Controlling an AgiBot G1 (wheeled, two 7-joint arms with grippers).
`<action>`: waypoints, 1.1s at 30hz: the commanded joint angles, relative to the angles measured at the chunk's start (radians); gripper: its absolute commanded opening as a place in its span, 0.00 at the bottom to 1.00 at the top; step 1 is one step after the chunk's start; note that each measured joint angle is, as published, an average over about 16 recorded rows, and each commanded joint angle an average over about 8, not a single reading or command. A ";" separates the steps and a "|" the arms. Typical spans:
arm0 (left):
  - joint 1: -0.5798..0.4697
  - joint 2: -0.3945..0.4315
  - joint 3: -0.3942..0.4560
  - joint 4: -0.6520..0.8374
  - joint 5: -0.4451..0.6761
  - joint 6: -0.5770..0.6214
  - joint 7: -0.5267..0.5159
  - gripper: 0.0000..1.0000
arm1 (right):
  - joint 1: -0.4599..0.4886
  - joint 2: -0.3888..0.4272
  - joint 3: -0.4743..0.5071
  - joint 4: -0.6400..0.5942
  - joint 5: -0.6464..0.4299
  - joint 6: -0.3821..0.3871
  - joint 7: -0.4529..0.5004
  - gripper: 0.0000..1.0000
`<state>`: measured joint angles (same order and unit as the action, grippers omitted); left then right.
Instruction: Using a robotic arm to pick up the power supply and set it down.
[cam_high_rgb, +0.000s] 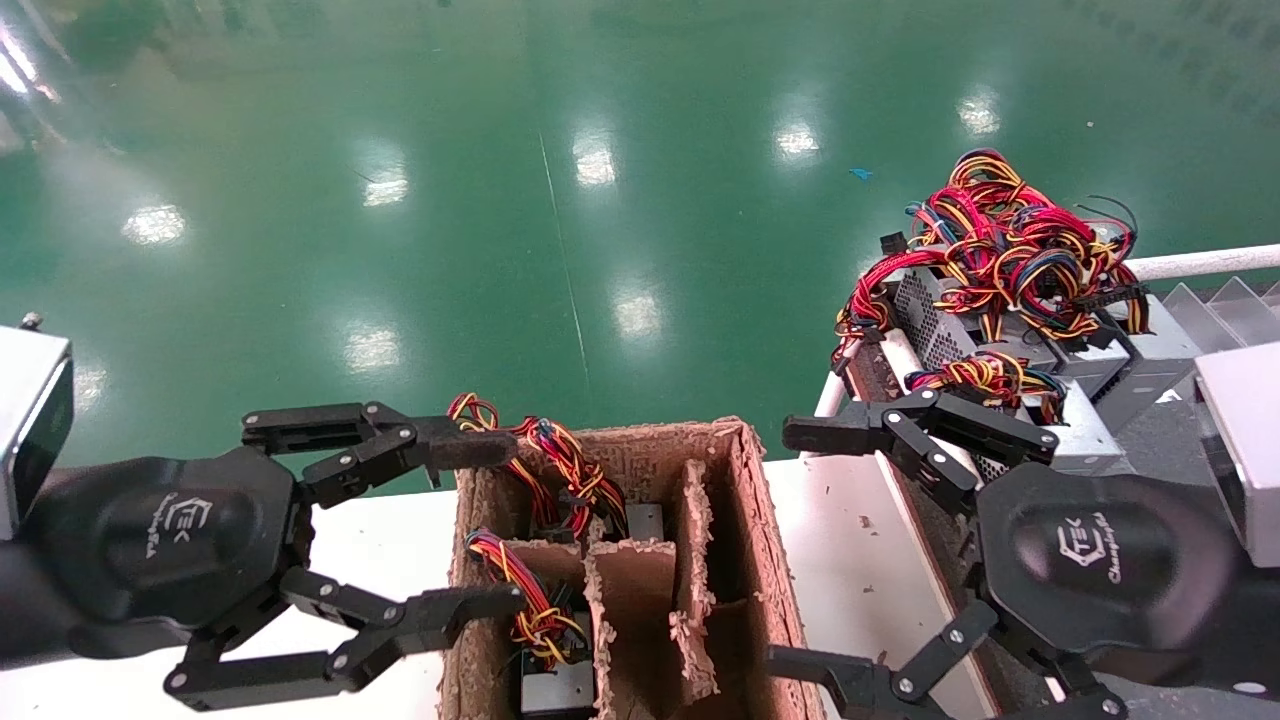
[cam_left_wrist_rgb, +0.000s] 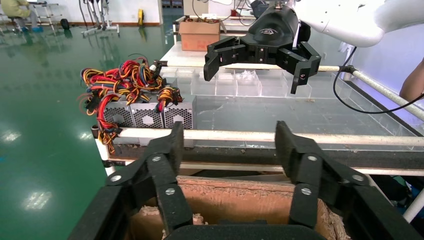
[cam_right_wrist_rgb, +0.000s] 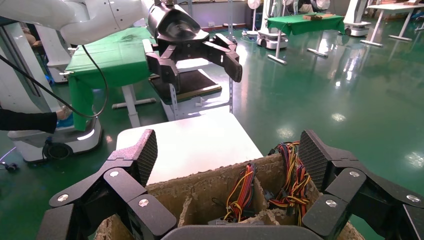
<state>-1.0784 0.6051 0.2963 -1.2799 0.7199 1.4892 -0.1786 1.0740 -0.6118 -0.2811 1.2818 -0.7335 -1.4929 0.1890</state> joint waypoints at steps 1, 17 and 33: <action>0.000 0.000 0.000 0.000 0.000 0.000 0.000 0.00 | 0.000 0.001 0.001 0.001 0.002 -0.002 -0.001 1.00; 0.000 0.000 0.000 0.001 0.000 0.000 0.001 0.00 | 0.054 -0.087 -0.090 -0.080 -0.166 0.077 0.038 1.00; -0.001 0.000 0.001 0.001 -0.001 0.000 0.001 0.92 | 0.082 -0.242 -0.188 -0.136 -0.302 0.146 0.039 1.00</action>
<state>-1.0790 0.6049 0.2968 -1.2785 0.7191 1.4894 -0.1776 1.1607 -0.8498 -0.4656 1.1356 -1.0283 -1.3552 0.2275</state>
